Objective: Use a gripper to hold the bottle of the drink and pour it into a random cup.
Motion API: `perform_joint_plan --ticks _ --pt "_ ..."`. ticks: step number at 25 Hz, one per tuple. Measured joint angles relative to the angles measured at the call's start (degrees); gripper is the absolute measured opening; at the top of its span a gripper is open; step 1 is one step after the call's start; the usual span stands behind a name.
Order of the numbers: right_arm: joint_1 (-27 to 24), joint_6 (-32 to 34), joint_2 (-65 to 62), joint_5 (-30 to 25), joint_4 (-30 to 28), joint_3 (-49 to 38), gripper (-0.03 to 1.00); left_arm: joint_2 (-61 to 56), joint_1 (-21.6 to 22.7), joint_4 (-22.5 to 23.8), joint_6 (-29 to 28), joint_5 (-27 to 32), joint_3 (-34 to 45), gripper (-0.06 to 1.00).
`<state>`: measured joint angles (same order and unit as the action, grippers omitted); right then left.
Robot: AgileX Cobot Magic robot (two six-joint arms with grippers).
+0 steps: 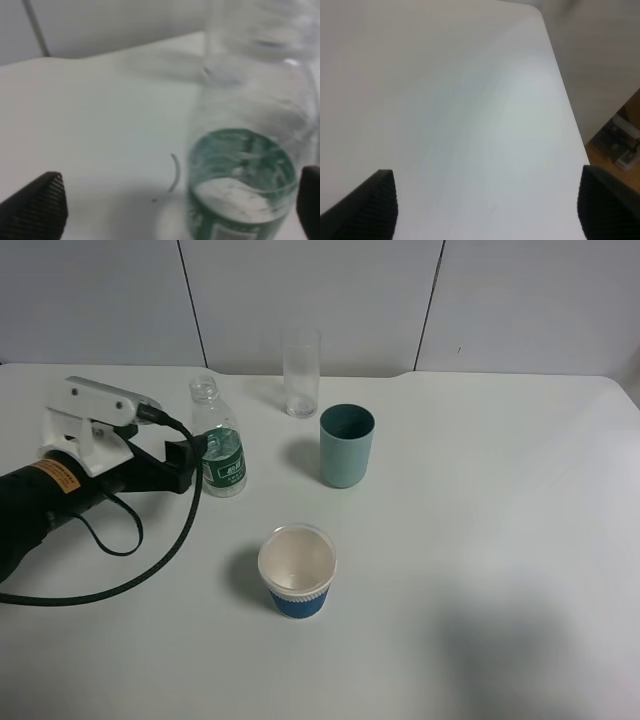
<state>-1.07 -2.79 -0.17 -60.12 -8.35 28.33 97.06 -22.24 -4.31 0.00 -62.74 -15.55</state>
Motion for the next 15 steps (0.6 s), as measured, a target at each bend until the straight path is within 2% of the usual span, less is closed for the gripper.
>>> perform_joint_plan --ticks 7,11,15 --pt "0.0 0.0 0.0 0.0 0.0 0.0 0.74 -11.0 0.0 -5.6 0.7 1.9 3.9 0.91" --pt "0.0 0.0 0.0 0.0 0.0 0.0 0.74 -17.5 0.0 -7.5 1.7 6.6 4.1 0.91" --pt "0.0 0.0 0.0 0.0 0.0 0.0 0.74 -24.2 0.0 -8.2 4.5 14.4 2.2 0.91"
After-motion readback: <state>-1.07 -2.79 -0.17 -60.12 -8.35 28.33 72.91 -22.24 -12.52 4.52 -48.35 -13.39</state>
